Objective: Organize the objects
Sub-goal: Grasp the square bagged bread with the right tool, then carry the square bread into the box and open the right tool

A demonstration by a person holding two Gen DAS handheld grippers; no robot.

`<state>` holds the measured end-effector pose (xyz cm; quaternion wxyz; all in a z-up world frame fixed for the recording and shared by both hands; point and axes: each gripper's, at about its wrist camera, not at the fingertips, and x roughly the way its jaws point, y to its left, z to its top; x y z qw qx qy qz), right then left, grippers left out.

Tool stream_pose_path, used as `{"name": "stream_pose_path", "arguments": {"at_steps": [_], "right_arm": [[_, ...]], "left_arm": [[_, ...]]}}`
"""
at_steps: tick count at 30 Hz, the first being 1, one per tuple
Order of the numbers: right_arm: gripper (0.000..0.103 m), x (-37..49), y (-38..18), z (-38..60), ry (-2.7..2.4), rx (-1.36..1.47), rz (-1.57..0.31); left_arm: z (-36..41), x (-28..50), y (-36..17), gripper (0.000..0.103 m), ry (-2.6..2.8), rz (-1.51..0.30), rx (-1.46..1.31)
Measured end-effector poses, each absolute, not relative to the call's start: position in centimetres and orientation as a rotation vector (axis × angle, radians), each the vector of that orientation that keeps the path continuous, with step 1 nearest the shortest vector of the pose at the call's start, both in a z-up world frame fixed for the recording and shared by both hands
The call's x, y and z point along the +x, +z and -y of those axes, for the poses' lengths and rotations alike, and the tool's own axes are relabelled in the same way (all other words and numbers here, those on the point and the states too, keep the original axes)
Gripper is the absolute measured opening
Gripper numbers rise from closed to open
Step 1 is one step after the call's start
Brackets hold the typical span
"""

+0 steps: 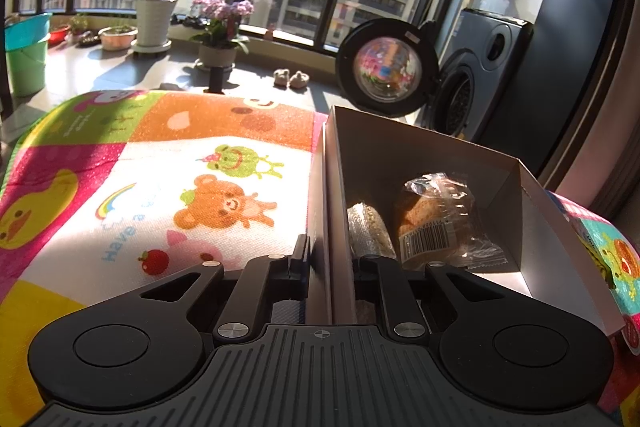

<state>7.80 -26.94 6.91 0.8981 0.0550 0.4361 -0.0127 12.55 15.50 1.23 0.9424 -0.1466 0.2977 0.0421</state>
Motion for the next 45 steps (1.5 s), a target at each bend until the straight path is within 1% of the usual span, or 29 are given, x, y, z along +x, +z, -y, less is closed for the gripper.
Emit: {"name": "stream_pose_path", "arguments": {"at_steps": [2,3,6,11,14,16,18,24,28,32,42,45], "right_arm": [[0.09,8.5,5.8,27.5,-0.037,0.187,-0.943],[0.093,8.8,5.3,27.4,-0.045,0.215,-0.962],[0.094,9.2,4.3,26.7,-0.053,0.221,-0.971],[0.093,8.1,4.8,22.8,0.151,0.098,-0.913],[0.093,6.3,6.2,20.2,0.315,0.013,-0.87],[0.093,5.6,7.5,19.4,0.331,-0.048,-0.819],[0.093,5.8,8.2,19.5,0.289,-0.06,-0.808],[0.093,6.8,6.8,21.4,0.154,0.078,-0.935],[0.093,6.4,6.1,22.2,0.198,0.195,-1.015],[0.093,6.8,5.8,21.8,0.242,0.267,-1.055],[0.093,10.4,4.1,18.6,0.197,0.15,-1.018],[0.093,9.5,3.7,16.6,0.205,0.009,-0.981]], "left_arm": [[-15.5,12.5,1.2,0.016,0.086,-0.607,-0.3],[-15.5,12.6,1.2,0.016,0.085,-0.608,-0.299],[-15.5,12.5,1.2,0.016,0.086,-0.607,-0.299],[-15.5,12.5,1.2,0.016,0.084,-0.607,-0.301],[-15.5,12.5,1.2,0.016,0.083,-0.607,-0.301],[-15.5,12.5,1.2,0.016,0.083,-0.607,-0.301],[-15.5,12.5,1.2,0.016,0.083,-0.608,-0.301],[-15.5,12.5,1.2,0.016,0.083,-0.608,-0.301],[-15.5,12.5,1.2,0.016,0.083,-0.608,-0.301],[-15.5,12.5,1.2,0.016,0.083,-0.608,-0.301],[-15.5,12.5,1.2,0.016,0.083,-0.609,-0.301],[-15.5,12.5,1.1,0.016,0.083,-0.61,-0.3]]}}
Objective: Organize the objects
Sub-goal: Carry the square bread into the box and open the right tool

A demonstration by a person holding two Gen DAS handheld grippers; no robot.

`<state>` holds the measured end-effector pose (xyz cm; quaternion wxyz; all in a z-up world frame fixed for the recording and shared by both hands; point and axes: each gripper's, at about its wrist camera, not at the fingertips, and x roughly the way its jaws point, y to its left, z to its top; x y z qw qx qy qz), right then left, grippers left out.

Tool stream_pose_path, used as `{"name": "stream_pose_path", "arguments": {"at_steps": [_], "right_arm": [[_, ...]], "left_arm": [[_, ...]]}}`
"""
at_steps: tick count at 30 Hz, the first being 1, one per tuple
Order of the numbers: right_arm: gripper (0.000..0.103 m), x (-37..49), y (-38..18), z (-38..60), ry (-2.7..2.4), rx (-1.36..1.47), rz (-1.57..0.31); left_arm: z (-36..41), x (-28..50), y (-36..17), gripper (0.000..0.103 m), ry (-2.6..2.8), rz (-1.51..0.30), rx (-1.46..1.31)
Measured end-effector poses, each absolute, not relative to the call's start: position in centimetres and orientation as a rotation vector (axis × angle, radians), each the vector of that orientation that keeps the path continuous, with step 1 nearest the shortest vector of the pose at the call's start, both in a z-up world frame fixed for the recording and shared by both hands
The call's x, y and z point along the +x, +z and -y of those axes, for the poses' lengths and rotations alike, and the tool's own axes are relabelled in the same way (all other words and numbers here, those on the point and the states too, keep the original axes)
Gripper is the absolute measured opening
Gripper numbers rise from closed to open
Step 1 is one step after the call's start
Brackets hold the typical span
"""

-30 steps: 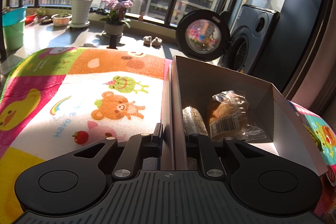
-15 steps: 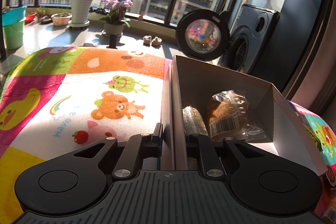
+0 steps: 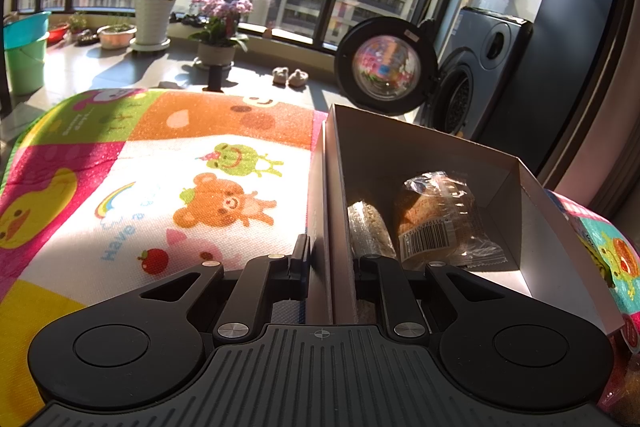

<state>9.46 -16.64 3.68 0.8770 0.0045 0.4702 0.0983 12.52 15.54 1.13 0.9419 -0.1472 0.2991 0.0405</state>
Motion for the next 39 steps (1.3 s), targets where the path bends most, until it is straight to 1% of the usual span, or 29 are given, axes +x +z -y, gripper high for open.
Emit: {"name": "stream_pose_path", "arguments": {"at_steps": [3,5,6,7,8,12,16,19,25,29,34,39], "right_arm": [[0.091,8.2,3.4,15.5,0.213,-0.108,-0.957],[0.084,7.6,3.4,15.3,0.221,-0.138,-0.957],[0.078,7.3,3.4,15.4,0.225,-0.146,-0.96],[0.068,7.1,3.5,15.4,0.226,-0.148,-0.964],[0.062,6.9,3.6,15.6,0.225,-0.149,-0.969],[0.057,5.6,4.0,15.8,0.248,-0.132,-1.007],[0.057,3.7,5.3,15.0,0.314,-0.13,-1.018],[0.057,2.6,7.6,13.4,0.382,-0.133,-0.988],[0.057,3.0,14.3,10.0,0.524,-0.089,-0.858],[0.057,5.6,17.1,7.1,0.532,-0.084,-0.758],[0.057,10.5,16.8,4.0,0.486,-0.103,-0.715],[0.057,16.0,13.6,1.9,0.396,-0.108,-0.765]], "left_arm": [[-15.5,12.5,1.1,0.016,0.082,-0.61,-0.301],[-15.5,12.5,1.1,0.016,0.082,-0.61,-0.3],[-15.5,12.5,1.1,0.016,0.082,-0.61,-0.3],[-15.5,12.5,1.1,0.016,0.082,-0.61,-0.3],[-15.5,12.5,1.1,0.016,0.082,-0.61,-0.301],[-15.5,12.5,1.1,0.016,0.082,-0.61,-0.3],[-15.5,12.5,1.1,0.016,0.082,-0.61,-0.301],[-15.5,12.5,1.1,0.016,0.082,-0.61,-0.301],[-15.5,12.5,1.1,0.016,0.082,-0.61,-0.301],[-15.5,12.5,1.1,0.016,0.082,-0.61,-0.299],[-15.5,12.5,1.1,0.016,0.078,-0.611,-0.296],[-15.5,12.5,1.1,0.016,0.078,-0.612,-0.296]]}}
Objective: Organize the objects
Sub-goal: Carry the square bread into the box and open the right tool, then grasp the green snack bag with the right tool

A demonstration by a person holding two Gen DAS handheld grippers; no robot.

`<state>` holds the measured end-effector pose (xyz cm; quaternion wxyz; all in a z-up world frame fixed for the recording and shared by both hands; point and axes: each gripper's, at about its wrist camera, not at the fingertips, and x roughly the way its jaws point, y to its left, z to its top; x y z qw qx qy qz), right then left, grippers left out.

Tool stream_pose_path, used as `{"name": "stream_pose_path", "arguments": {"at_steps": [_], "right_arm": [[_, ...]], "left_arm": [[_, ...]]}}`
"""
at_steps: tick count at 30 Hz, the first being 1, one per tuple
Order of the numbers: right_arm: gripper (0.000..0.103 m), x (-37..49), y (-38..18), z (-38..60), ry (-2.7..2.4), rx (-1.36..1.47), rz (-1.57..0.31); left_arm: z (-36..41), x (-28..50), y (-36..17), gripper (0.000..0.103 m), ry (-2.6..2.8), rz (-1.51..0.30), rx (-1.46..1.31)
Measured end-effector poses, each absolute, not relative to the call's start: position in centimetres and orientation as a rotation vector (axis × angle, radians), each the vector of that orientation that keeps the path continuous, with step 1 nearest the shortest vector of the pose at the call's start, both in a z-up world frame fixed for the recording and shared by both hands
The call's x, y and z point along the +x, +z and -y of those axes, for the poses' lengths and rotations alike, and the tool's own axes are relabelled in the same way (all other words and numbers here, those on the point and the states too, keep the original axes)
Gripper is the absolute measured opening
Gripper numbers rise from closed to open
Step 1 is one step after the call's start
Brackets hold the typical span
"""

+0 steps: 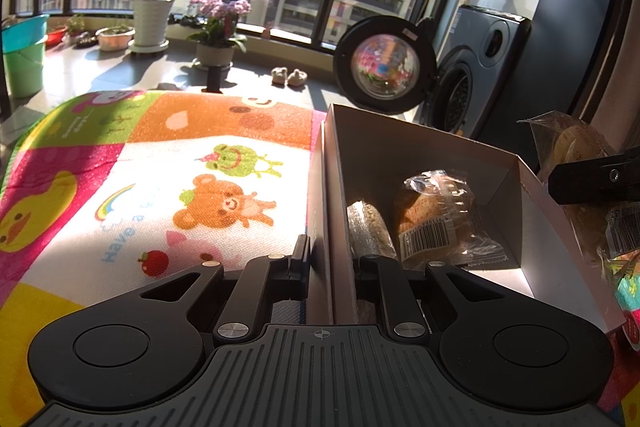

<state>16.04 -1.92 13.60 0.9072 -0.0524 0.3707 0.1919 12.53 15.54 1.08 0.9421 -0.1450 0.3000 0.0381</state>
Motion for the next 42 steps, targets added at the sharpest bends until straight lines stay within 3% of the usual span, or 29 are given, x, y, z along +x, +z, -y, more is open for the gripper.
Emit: {"name": "stream_pose_path", "arguments": {"at_steps": [7,15,24,35,36,39,42], "right_arm": [[0.066,18.9,10.2,2.7,0.33,-0.065,-0.851],[0.081,16.8,11.5,8.6,0.238,-0.126,-0.786],[0.082,18.4,9.1,19.3,-0.011,-0.024,-0.837],[0.082,22.4,6.7,17.7,0.093,0.029,-0.802],[0.079,22.9,6.6,17.1,0.128,0.037,-0.799],[0.057,24.6,6.1,16.0,0.221,0.088,-0.828],[0.053,26.4,5.4,14.7,0.25,0.092,-0.843]], "left_arm": [[-15.6,12.5,1.1,0.016,0.077,-0.612,-0.294],[-15.5,12.5,1.1,0.016,0.077,-0.612,-0.294],[-15.5,12.5,1.1,0.016,0.077,-0.611,-0.294],[-15.6,12.5,1.1,0.016,0.076,-0.61,-0.294],[-15.6,12.5,1.1,0.016,0.076,-0.61,-0.293],[-15.6,12.4,1.1,0.016,0.076,-0.61,-0.292],[-15.6,12.4,1.1,0.016,0.077,-0.61,-0.291]]}}
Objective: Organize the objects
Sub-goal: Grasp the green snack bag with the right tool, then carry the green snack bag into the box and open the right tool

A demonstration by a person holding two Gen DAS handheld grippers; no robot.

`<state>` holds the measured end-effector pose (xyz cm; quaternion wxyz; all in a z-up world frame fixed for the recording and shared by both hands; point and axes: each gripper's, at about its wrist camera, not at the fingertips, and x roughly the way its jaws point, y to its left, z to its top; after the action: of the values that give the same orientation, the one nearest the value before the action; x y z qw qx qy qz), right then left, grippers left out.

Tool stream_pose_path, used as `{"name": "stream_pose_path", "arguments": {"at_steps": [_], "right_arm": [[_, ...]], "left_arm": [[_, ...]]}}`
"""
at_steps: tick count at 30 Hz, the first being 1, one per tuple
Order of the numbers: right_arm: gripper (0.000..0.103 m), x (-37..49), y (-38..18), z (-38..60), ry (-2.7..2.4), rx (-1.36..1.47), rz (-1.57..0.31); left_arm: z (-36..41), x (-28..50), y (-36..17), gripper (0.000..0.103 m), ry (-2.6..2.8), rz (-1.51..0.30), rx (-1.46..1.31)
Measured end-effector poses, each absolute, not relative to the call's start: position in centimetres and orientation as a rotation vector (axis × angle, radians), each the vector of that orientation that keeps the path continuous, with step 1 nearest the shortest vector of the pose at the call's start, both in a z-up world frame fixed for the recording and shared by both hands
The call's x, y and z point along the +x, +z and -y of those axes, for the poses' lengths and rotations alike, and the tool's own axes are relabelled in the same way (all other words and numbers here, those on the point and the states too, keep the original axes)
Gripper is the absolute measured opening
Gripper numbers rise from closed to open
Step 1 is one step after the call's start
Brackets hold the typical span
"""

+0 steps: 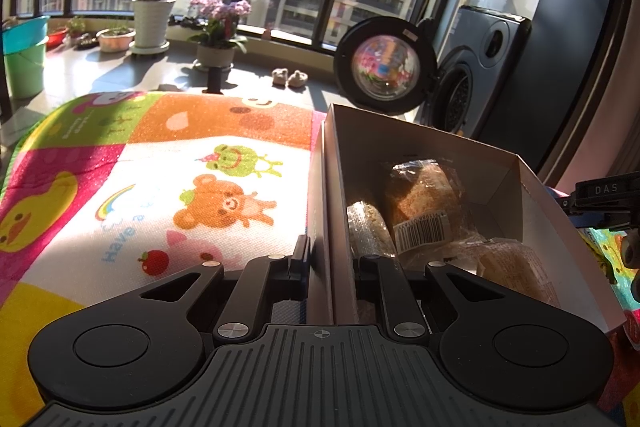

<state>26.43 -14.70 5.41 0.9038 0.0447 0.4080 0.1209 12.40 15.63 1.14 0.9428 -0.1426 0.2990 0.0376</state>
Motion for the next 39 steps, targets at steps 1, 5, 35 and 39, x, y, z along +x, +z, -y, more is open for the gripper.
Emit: {"name": "stream_pose_path", "arguments": {"at_steps": [1,5,35,39], "right_arm": [[0.05,27.1,5.1,14.3,0.249,0.085,-0.845],[0.039,30.0,3.7,13.3,0.259,0.102,-0.901],[0.077,7.9,6.6,17.4,0.43,-0.129,-0.907],[0.079,8.2,4.3,16.0,0.39,-0.146,-0.938]], "left_arm": [[-15.6,12.4,1.1,0.016,0.077,-0.609,-0.291],[-15.6,12.4,1.1,0.016,0.076,-0.61,-0.29],[-15.5,12.2,1.2,0.016,0.076,-0.61,-0.285],[-15.4,12.2,1.1,0.016,0.077,-0.606,-0.278]]}}
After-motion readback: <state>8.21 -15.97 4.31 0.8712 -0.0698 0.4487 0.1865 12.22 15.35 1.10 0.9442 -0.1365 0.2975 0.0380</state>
